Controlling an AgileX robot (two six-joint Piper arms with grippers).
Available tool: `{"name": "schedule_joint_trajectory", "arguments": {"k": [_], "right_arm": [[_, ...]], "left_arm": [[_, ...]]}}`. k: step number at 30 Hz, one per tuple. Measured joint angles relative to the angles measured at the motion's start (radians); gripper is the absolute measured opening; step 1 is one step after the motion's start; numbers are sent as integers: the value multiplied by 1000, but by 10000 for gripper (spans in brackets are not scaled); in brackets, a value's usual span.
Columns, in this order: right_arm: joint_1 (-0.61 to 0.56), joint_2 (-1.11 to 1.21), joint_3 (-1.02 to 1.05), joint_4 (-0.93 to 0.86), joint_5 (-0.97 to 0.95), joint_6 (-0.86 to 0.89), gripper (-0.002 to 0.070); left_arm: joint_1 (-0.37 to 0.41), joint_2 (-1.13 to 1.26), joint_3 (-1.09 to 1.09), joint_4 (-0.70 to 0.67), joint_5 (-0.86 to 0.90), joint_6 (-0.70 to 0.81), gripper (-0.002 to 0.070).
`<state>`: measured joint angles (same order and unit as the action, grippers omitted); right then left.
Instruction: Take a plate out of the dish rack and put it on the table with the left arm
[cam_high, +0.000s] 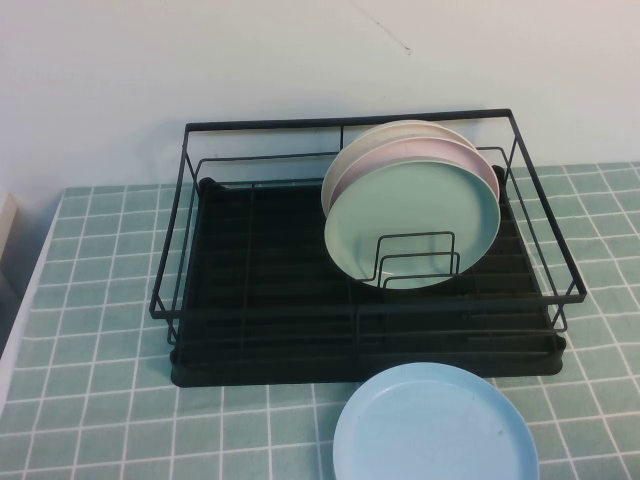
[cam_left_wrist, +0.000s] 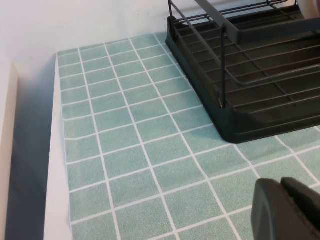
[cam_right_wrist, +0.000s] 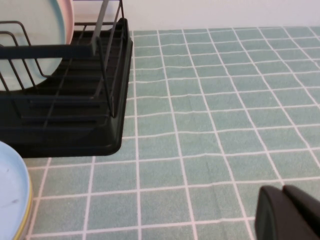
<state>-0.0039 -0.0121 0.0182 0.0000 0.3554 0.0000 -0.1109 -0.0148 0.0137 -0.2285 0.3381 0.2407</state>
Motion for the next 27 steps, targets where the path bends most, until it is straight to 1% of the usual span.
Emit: {"name": "schedule_joint_trajectory", "arguments": {"k": [21, 25, 27], "right_arm": [[0, 0, 0, 0, 0, 0, -1], [0, 0, 0, 0, 0, 0, -1], [0, 0, 0, 0, 0, 0, -1]], "left_arm": [[0, 0, 0, 0, 0, 4, -3], [0, 0, 4, -4, -33, 4, -3], [0, 0, 9, -5, -77, 4, -3]]}}
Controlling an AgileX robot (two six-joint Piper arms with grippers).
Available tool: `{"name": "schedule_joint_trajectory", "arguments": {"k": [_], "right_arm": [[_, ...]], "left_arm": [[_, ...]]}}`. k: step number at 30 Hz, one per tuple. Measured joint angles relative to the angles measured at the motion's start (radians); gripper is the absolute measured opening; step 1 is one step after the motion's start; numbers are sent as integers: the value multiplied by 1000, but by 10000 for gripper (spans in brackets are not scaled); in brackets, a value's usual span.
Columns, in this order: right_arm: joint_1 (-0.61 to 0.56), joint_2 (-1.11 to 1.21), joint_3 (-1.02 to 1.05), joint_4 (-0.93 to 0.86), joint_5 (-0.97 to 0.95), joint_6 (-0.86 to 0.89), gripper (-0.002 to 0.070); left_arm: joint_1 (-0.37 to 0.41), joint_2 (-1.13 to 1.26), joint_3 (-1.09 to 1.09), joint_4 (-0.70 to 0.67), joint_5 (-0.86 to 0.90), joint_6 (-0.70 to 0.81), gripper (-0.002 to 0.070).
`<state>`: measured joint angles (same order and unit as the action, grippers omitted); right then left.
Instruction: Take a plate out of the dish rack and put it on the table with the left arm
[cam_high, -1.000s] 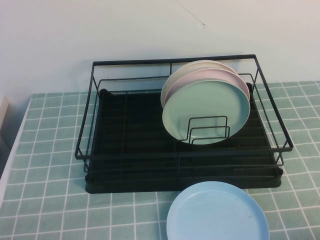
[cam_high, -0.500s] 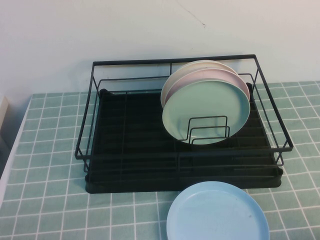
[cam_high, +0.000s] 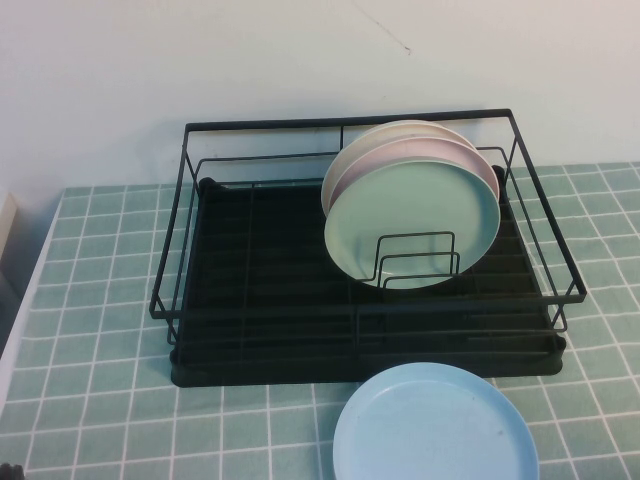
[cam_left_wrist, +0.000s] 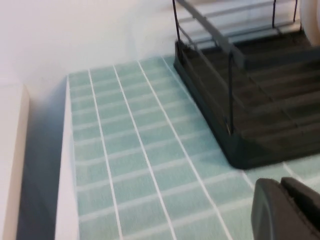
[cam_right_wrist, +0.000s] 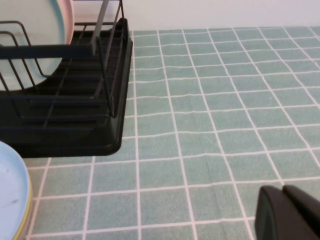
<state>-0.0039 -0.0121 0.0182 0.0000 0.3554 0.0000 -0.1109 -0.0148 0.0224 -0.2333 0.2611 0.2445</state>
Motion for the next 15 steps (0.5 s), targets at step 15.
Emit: {"name": "schedule_joint_trajectory", "arguments": {"k": [15], "right_arm": [[0, 0, 0, 0, 0, 0, -1]], "left_arm": [[0, 0, 0, -197, -685, -7, -3]]}}
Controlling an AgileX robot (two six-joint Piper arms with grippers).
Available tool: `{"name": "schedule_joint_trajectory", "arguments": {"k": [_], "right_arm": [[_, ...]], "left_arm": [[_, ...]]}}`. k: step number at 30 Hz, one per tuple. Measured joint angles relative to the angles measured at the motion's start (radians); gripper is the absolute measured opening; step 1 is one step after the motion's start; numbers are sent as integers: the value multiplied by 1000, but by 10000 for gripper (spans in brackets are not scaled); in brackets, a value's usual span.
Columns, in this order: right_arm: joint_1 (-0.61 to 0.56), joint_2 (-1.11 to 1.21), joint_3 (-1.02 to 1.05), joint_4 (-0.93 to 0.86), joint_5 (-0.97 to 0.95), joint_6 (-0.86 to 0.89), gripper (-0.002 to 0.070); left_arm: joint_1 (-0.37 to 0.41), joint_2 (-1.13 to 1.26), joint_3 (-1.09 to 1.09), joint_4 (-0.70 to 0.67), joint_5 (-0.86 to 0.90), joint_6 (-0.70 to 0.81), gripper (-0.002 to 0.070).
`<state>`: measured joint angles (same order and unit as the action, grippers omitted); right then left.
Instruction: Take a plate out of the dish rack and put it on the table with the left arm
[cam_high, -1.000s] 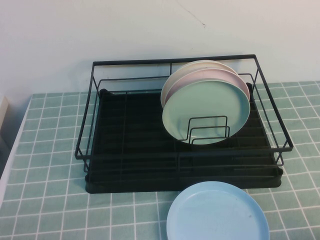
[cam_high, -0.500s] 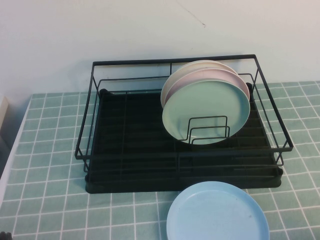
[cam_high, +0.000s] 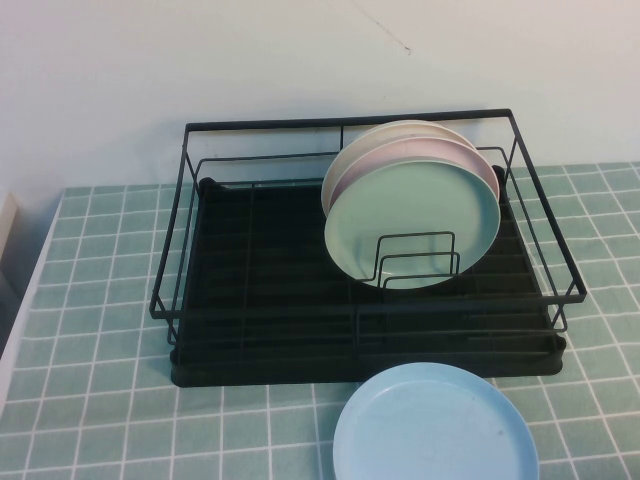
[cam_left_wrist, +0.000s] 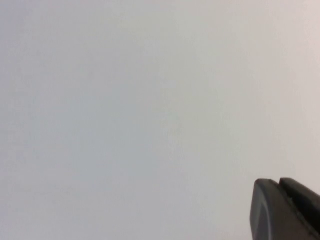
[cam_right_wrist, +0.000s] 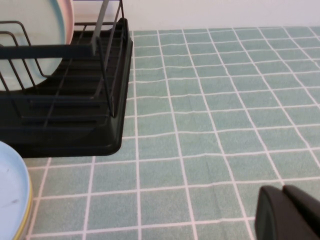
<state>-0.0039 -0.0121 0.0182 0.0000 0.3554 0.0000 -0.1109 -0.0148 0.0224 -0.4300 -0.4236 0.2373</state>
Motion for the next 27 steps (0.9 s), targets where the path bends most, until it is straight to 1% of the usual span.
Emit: {"name": "schedule_joint_trajectory", "arguments": {"k": [3, 12, 15, 19, 21, 24, 27], "right_arm": [[0, 0, 0, 0, 0, 0, -1], [0, 0, 0, 0, 0, 0, -1], [0, 0, 0, 0, 0, 0, -1], [0, 0, 0, 0, 0, 0, -1], [0, 0, 0, 0, 0, 0, -1], [0, 0, 0, 0, 0, 0, -1], [0, 0, 0, 0, 0, 0, -1]], "left_arm": [[0, 0, 0, -6, -63, -2, -3], [0, 0, 0, -6, -78, -7, -3], [0, 0, 0, 9, -195, -80, -3], [0, 0, 0, 82, -381, -215, -3], [0, 0, -6, 116, -423, -272, -3], [0, 0, -83, 173, -390, -333, -3], [0, 0, -219, 242, -290, -351, -3]]}}
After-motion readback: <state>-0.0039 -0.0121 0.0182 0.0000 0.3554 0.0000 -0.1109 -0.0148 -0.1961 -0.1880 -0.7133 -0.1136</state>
